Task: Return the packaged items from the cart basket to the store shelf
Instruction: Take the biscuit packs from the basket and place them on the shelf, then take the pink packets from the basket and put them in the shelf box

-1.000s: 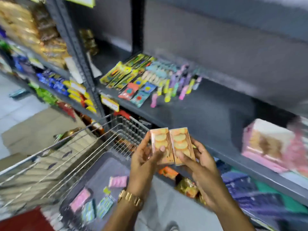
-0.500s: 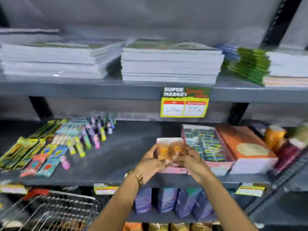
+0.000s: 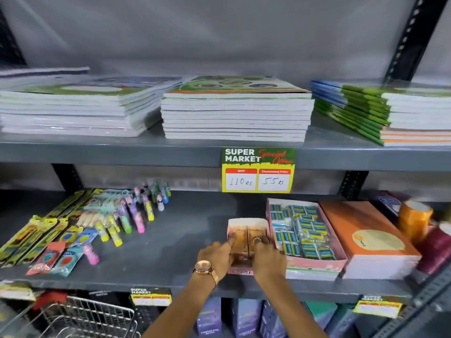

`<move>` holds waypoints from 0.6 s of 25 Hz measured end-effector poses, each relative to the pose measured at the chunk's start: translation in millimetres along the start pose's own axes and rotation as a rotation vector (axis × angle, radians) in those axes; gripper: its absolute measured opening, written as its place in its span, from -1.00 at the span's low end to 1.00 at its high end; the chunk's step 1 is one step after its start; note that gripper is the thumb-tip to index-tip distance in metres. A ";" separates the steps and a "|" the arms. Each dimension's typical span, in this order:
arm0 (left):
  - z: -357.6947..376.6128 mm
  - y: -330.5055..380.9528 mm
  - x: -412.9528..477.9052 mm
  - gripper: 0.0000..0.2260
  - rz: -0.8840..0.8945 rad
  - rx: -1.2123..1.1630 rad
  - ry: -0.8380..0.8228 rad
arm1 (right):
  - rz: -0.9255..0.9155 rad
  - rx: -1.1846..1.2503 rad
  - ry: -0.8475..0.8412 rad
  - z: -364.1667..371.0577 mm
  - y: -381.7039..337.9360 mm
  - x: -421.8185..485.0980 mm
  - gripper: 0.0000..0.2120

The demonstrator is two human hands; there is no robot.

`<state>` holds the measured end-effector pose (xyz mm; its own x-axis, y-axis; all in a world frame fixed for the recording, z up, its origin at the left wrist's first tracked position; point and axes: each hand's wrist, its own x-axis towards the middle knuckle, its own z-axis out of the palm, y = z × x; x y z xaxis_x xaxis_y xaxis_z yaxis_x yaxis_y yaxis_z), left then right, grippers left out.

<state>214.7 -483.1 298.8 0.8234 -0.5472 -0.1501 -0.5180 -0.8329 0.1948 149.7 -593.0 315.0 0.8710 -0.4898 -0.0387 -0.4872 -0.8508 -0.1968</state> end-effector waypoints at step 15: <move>32.0 -182.0 -172.3 -0.67 -0.479 -0.618 0.522 | -0.713 0.405 -0.126 57.6 -194.3 -101.8 -0.67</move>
<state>159.7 -239.9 258.1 0.9943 0.0731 0.0771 -0.0059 -0.6864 0.7272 159.4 -366.8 300.7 0.9745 0.1869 0.1240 0.2243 -0.8028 -0.5524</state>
